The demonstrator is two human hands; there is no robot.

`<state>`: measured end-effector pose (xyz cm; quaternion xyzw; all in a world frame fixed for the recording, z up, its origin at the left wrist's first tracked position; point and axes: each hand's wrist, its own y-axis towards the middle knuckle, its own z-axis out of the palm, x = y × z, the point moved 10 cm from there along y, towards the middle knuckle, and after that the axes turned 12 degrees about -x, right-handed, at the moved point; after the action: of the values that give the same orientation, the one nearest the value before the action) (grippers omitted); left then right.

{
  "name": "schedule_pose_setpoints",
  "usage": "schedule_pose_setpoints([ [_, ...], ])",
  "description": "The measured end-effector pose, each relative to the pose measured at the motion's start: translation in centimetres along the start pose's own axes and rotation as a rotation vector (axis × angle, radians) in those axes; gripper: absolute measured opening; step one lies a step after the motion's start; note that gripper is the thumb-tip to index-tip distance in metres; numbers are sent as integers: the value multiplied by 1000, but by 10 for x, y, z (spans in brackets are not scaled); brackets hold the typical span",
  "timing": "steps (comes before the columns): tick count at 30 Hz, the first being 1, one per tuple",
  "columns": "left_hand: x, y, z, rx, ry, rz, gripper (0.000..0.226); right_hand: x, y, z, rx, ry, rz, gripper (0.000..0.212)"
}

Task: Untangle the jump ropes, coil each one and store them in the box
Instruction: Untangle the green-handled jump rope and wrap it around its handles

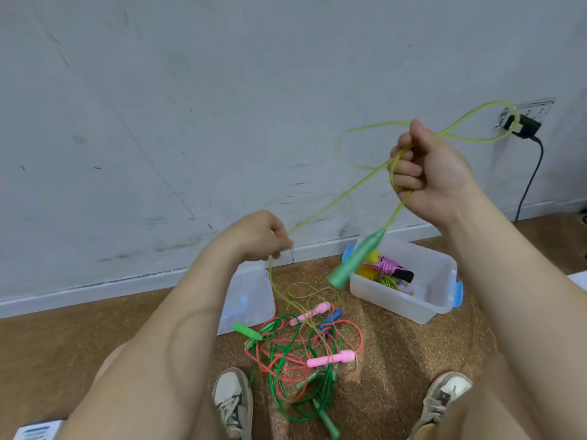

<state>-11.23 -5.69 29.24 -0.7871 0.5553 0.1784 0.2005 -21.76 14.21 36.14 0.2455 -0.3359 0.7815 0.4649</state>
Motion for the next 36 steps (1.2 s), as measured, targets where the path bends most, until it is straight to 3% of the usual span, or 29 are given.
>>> schedule_pose_setpoints([
  [3, 28, 5, -44, -251, 65, -125, 27, 6, 4, -18, -132, -126, -84, 39],
  [5, 31, 0, -78, -513, 154, -150, 25, 7, 3, -21, -187, -294, -156, 40],
  [6, 27, -8, -97, -683, 68, -147, 23, 6, 2, -20, -199, -414, -192, 40],
  [8, 21, -19, -114, -833, -469, -138, 18, -3, -2, -13, -149, -673, -243, 38],
  [10, 4, -20, -105, -700, -1071, -137, 17, -27, -7, 0, -11, -860, -211, 29],
  [12, -21, -23, -95, -536, -1393, -99, 18, -63, -12, 14, 143, -965, -124, 20],
  [15, -52, -27, -94, -410, -1600, 32, 19, -125, -21, 28, 324, -997, 35, 34],
  [18, -61, -28, -102, -383, -1779, 101, 20, -174, -34, 33, 448, -1055, 145, 17],
  [19, -57, -27, -106, -400, -1831, 108, 20, -182, -37, 33, 464, -1085, 167, 13],
  [23, -14, -24, -129, -560, -2000, 99, 18, -167, -26, 30, 348, -1026, 168, 33],
  [25, 7, -23, -131, -614, -1879, 23, 11, -145, -20, 34, 288, -914, 128, 36],
  [27, 15, -22, -120, -577, -1564, -93, 9, -125, -17, 37, 246, -762, 123, 37],
  [30, 6, -24, -87, -330, -1138, -164, 30, -105, -15, 44, 218, -516, 163, 35],
  [36, -33, -34, 8, 213, -712, 30, 61, -80, -23, 69, 281, -169, 203, 38],
])
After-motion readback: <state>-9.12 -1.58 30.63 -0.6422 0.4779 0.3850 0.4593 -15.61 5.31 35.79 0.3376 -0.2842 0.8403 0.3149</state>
